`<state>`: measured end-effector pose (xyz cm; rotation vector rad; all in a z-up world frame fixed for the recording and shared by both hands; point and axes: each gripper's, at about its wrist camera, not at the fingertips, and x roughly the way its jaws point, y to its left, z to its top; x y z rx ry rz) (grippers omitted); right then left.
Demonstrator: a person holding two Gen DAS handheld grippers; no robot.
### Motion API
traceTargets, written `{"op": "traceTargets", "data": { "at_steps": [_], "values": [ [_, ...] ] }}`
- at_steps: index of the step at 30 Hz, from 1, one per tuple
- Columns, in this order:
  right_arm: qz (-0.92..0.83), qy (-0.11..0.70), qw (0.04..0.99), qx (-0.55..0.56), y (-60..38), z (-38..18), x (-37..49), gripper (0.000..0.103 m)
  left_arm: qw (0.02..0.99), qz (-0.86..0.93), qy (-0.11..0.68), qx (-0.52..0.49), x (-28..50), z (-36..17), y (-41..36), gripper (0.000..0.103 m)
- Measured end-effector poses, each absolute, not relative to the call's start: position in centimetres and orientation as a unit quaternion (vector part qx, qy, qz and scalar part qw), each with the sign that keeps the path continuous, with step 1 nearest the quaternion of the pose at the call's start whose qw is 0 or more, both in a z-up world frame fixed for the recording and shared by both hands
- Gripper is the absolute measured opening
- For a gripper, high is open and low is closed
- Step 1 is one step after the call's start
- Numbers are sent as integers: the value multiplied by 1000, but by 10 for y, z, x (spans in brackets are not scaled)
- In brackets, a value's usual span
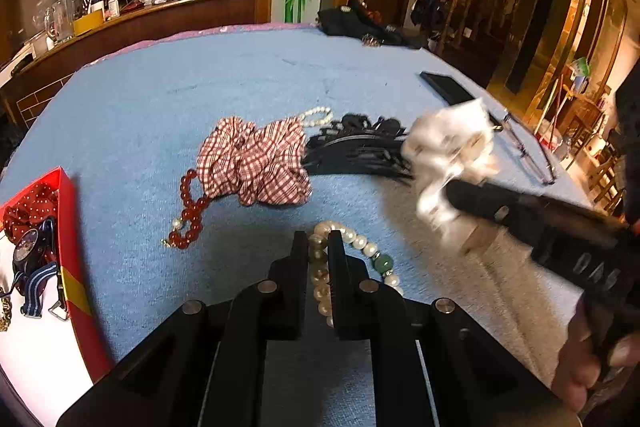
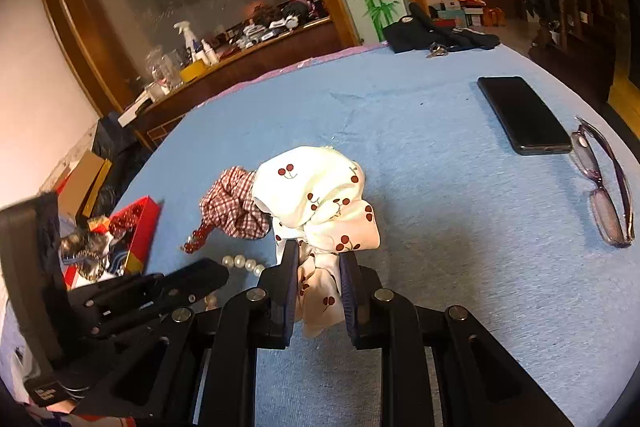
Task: Organize jewelry
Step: 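Carry the spotted scrunchie and pearl bracelet toward the red-rimmed white box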
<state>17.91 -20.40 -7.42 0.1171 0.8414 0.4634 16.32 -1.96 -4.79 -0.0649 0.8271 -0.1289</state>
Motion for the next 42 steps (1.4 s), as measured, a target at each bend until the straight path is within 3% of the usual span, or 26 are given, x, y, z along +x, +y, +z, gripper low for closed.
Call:
{"op": "traceTargets", "data": {
  "at_steps": [8,42],
  "values": [
    [241,427,871,17,-186,-86,177,21,922,-74,379,-36,158,-37,-22,9],
    [248,400,882,32,-189,-75,172,21,947,-66,314,-36,135,-6,-19,9]
  ]
}}
